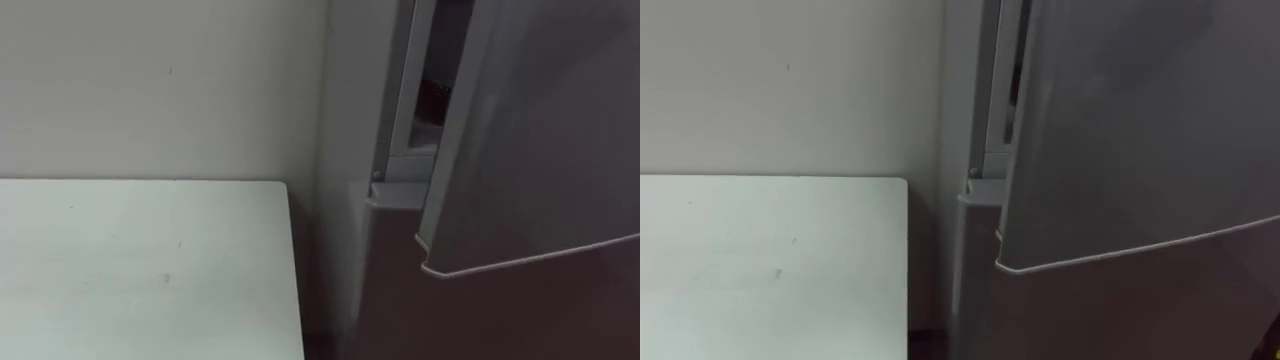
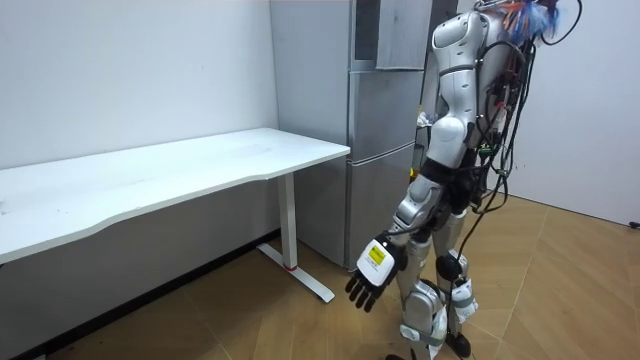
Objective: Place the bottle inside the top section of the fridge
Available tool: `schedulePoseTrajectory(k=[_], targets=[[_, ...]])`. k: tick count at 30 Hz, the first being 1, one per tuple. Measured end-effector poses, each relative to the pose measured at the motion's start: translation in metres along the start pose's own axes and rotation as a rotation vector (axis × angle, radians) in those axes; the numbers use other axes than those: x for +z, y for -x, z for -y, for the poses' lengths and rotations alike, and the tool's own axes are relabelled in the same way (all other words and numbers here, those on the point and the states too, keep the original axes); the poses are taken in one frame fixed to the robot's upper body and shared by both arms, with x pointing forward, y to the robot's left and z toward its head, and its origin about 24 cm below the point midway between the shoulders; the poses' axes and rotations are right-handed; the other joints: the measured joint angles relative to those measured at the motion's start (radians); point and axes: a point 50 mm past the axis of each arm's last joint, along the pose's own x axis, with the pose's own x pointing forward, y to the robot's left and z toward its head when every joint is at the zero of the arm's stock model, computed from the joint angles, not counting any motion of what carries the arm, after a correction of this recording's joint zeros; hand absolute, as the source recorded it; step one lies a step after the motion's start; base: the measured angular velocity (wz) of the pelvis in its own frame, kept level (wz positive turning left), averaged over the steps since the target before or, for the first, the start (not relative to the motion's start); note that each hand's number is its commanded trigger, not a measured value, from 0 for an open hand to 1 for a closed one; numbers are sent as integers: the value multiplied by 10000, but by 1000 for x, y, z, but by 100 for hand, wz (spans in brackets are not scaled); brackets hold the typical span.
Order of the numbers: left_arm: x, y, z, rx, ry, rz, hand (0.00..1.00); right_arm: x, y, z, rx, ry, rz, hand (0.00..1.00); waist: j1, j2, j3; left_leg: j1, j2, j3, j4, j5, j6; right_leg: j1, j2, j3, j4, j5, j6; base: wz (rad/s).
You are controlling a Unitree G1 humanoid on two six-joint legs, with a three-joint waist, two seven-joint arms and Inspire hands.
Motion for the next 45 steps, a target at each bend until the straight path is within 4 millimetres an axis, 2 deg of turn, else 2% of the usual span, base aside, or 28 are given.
schedulePoseTrajectory(k=[4,10,15,19,32,38,45], targets=[[0,0,0,-28,8,-12,0,3,-3,-11,495,-352,126,0,140,42,59,-9,0,-5,9,0,0,1,-4,-20,-29,0,0,0],[2,0,1,-288,-28,52,0,1,7,-37,1994,-829,-173,0,203,142,56,-5,1,-50,30,0,1,98,-6,-108,-167,55,0,3],[3,0,2,-388,-100,87,0,1,11,-47,2615,-1047,-230,0,268,170,94,-17,1,-92,29,-1,1,137,-3,-168,-186,95,3,1],[8,-2,2,-380,-94,219,0,-1,12,-48,2790,-1019,-290,0,449,214,116,-15,1,-98,28,-1,1,135,-2,-181,-177,97,0,0],[11,-3,-1,-545,-153,342,0,-11,22,-59,4413,-945,-791,0,752,122,59,-10,4,-120,44,-1,1,176,-2,-226,-177,112,-4,0],[15,-4,-1,-513,-558,334,0,-25,29,-63,4832,-557,-1291,0,814,156,91,-14,5,-222,57,-1,1,259,-6,-290,-171,117,-7,4],[23,-5,0,-729,-774,320,0,-36,32,-70,4973,-313,-1817,0,834,134,72,-19,2,-243,115,1,4,343,-2,-279,-185,139,-7,0]])
